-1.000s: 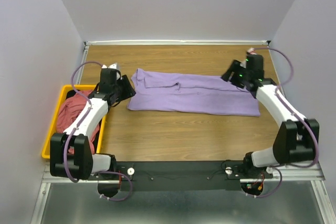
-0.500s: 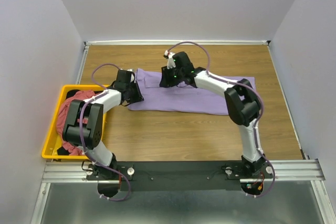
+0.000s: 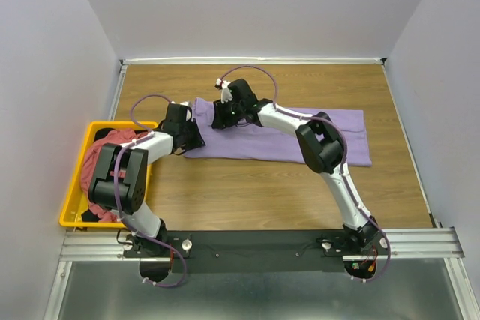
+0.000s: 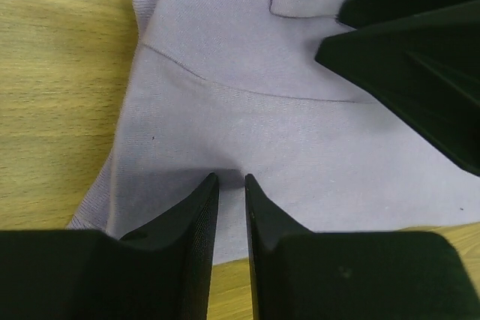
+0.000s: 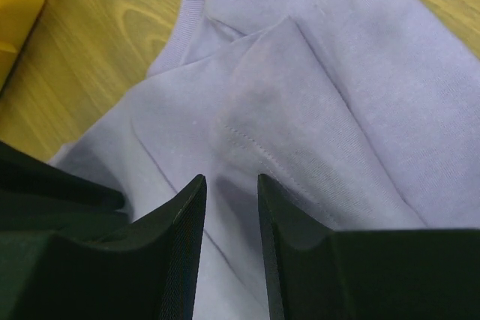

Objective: Fold and stack the t-shirts
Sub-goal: Fold the tshirt

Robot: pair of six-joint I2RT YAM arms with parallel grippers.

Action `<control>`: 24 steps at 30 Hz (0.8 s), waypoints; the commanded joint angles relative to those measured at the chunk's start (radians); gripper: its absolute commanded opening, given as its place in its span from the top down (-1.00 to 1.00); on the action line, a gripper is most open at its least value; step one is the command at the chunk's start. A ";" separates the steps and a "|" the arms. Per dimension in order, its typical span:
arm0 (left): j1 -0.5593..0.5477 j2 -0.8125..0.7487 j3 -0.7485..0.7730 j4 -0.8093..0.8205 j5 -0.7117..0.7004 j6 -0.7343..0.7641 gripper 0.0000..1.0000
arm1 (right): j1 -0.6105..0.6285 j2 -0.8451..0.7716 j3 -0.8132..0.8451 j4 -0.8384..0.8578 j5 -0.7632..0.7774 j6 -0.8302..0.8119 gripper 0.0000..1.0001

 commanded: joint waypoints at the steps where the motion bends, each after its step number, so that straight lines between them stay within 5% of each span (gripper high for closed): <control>1: 0.000 0.001 -0.048 -0.056 -0.027 0.017 0.42 | 0.005 0.049 0.042 0.009 -0.023 0.011 0.18; 16: 0.000 -0.094 -0.148 -0.076 -0.002 0.019 0.42 | -0.070 0.050 0.071 0.007 0.272 -0.053 0.12; 24: 0.000 -0.137 -0.148 -0.087 0.002 0.020 0.38 | -0.083 -0.049 0.048 0.004 0.270 -0.073 0.07</control>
